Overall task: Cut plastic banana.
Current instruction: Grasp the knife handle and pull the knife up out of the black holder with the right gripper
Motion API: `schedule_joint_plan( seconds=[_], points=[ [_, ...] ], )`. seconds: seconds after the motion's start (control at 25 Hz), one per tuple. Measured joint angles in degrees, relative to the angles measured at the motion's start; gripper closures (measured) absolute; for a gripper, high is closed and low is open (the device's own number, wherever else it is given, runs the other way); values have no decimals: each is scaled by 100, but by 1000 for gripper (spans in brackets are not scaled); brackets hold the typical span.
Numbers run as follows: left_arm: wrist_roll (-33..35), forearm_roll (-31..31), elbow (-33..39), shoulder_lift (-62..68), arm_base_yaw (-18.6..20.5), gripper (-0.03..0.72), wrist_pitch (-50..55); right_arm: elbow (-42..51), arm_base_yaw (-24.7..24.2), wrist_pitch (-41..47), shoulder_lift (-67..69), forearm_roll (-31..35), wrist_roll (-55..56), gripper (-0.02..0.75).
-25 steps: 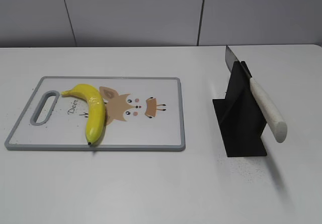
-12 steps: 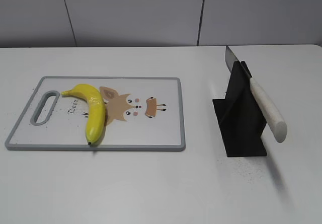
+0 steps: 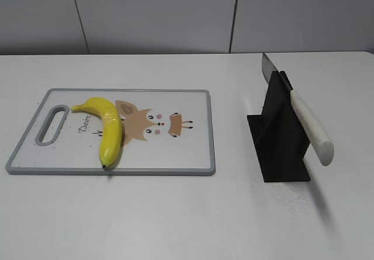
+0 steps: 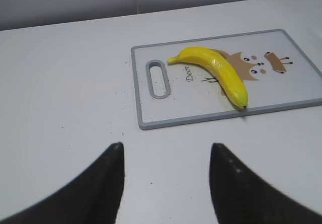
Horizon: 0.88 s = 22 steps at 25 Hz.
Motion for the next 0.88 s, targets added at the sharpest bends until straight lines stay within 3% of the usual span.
schedule_joint_plan(
  seconds=[0.28,0.6,0.88],
  points=[
    [0,0,0,0,0,167,0,-723,87,20,1111,94,-19,192],
    [0,0,0,0,0,167,0,-1475,1008,14,2248,66,-19,192],
    [0,0,0,0,0,167,0,-2102,1431,14,3135,54,101,196]
  ],
)
